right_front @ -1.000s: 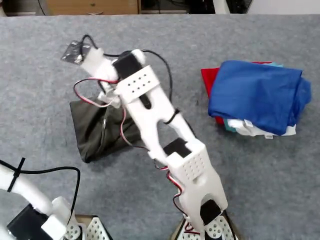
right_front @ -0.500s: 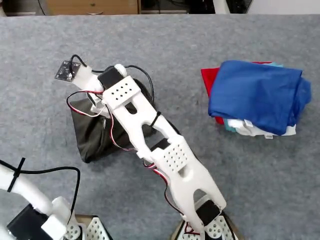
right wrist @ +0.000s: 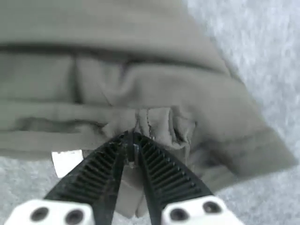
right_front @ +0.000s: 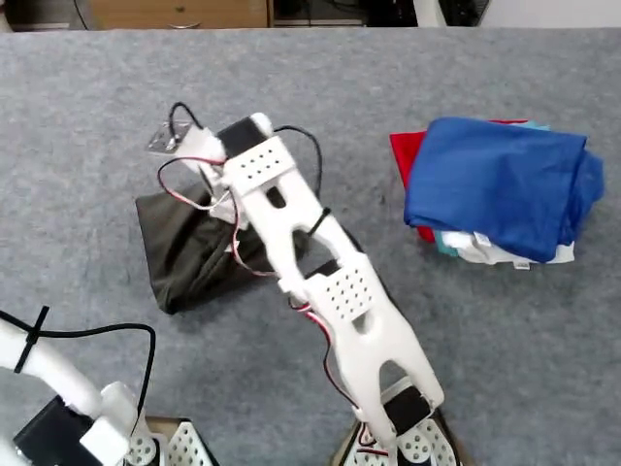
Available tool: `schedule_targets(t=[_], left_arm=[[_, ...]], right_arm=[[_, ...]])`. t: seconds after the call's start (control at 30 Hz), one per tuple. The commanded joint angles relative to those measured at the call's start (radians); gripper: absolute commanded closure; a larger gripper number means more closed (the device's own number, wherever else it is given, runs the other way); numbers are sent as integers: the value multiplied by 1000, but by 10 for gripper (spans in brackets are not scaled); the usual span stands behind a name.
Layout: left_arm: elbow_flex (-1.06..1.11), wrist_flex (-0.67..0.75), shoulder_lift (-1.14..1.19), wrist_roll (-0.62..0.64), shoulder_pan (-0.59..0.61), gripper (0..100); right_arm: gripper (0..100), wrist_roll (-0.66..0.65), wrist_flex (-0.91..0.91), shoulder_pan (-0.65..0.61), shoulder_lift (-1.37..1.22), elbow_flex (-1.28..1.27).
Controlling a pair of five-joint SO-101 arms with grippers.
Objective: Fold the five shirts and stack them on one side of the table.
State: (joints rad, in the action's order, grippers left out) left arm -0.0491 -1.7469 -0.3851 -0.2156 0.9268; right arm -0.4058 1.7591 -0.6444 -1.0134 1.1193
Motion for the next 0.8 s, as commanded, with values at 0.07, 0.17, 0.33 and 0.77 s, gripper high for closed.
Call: schedule_targets(t=[0.07, 0.17, 0.33, 0.77], left_arm=[[-5, -11, -27, -9, 0, 979], [-5, -11, -27, -11, 0, 979], [-5, -11, -27, -11, 0, 979], [-3, -11, -27, -9, -43, 979]], right_arm=[[997, 0, 29, 77, 77, -33], [997, 0, 29, 84, 196, -186], [997, -6, 23, 88, 472, -579], [996, -55, -348, 88, 854, -923]])
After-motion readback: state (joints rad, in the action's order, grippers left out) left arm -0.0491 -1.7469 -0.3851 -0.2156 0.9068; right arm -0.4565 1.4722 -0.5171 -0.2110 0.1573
